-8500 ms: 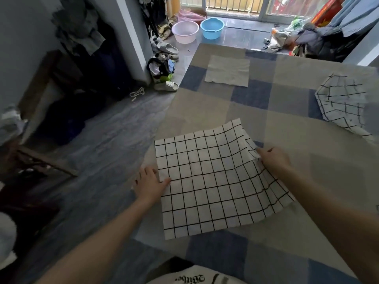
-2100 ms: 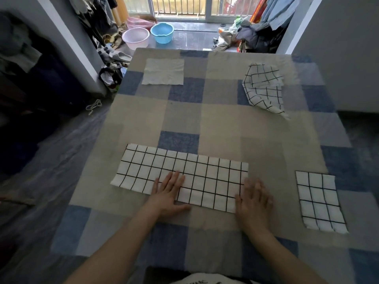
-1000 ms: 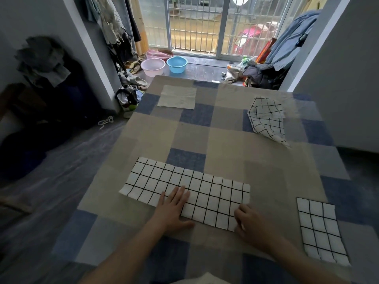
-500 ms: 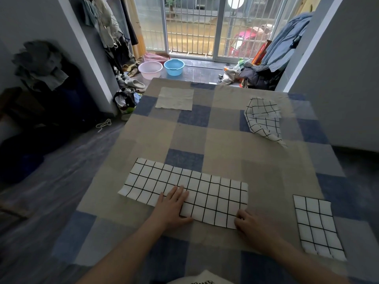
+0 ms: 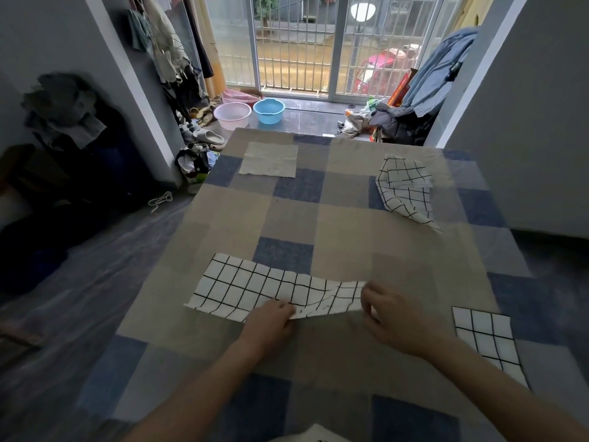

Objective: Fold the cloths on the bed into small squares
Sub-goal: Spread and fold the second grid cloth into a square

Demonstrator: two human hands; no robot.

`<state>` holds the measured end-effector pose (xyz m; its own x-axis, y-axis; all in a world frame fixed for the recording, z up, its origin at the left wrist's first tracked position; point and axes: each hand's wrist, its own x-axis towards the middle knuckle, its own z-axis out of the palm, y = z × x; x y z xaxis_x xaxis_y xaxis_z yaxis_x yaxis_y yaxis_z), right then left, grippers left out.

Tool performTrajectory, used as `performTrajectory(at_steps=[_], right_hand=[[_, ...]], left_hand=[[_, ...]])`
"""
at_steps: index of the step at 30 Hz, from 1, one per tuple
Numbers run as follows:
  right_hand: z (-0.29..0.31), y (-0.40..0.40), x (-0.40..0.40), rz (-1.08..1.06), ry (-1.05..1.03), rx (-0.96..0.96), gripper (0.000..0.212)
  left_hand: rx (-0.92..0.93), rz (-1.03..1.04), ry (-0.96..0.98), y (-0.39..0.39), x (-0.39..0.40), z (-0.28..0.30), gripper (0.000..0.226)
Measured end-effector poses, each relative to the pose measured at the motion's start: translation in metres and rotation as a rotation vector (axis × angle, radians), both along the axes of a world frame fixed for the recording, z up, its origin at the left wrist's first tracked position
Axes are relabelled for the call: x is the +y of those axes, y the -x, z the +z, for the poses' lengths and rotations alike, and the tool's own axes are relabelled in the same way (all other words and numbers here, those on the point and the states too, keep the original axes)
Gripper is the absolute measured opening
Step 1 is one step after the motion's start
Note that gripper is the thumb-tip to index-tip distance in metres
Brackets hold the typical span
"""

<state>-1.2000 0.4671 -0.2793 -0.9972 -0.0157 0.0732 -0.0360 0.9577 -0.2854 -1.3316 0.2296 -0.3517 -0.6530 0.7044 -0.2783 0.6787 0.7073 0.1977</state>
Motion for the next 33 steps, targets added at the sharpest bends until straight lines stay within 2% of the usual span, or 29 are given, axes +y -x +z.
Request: performTrajectory(at_steps=[2, 5, 9, 11, 12, 14, 15, 16, 18, 20, 22, 25, 28, 30, 33], right_hand=[[0.021, 0.013, 0.008, -0.103, 0.033, 0.175, 0.007], [0.042, 0.032, 0.023, -0.385, 0.099, 0.402, 0.011], [0.048, 0.038, 0.024, -0.630, 0.394, 0.535, 0.023], [0.037, 0.038, 0.019, -0.767, 0.539, 0.450, 0.030], [0.033, 0.038, 0.015, -0.844, 0.694, 0.327, 0.040], [0.027, 0.037, 0.007, -0.909, 1.100, -0.049, 0.062], [0.027, 0.034, 0.003, -0.871, 1.298, -0.241, 0.062], [0.029, 0.032, -0.001, -0.801, 1.437, -0.368, 0.054], [0.036, 0.031, -0.006, -0.669, 1.535, -0.417, 0.035], [0.039, 0.032, -0.006, -0.629, 1.451, -0.328, 0.036], [0.043, 0.032, -0.004, -0.663, 1.350, -0.191, 0.044], [0.048, 0.029, 0.001, -0.670, 1.263, -0.033, 0.048], [0.051, 0.027, 0.004, -0.667, 1.134, 0.074, 0.050], [0.050, 0.024, 0.005, -0.664, 1.077, 0.103, 0.047], [0.051, 0.022, 0.006, -0.648, 1.064, 0.144, 0.036]], left_hand=[[-0.076, -0.008, -0.078, 0.000, 0.010, 0.019, 0.026], [-0.419, 0.060, -0.248, 0.001, 0.021, 0.043, 0.032], [-0.842, 0.453, -0.552, 0.007, 0.028, 0.076, 0.026], [-1.143, 0.610, -0.780, 0.009, 0.029, 0.094, 0.025], [-1.236, 0.636, -0.863, 0.010, 0.028, 0.103, 0.024], [-1.325, 0.630, -0.967, 0.010, 0.026, 0.115, 0.025], [-1.347, 0.621, -1.005, 0.011, 0.026, 0.117, 0.031], [-1.348, 0.621, -1.030, 0.011, 0.026, 0.122, 0.036], [-1.335, 0.636, -1.021, 0.014, 0.026, 0.124, 0.031], [-1.301, 0.670, -0.949, 0.021, 0.025, 0.123, 0.021], [-1.215, 0.685, -0.863, 0.031, 0.022, 0.117, 0.024], [-1.047, 0.684, -0.767, 0.040, 0.018, 0.115, 0.039], [-0.873, 0.742, -0.806, 0.042, 0.017, 0.115, 0.060], [-0.748, 0.666, -0.868, 0.039, 0.016, 0.118, 0.063], [-0.579, 0.472, -0.876, 0.033, 0.014, 0.123, 0.051]])
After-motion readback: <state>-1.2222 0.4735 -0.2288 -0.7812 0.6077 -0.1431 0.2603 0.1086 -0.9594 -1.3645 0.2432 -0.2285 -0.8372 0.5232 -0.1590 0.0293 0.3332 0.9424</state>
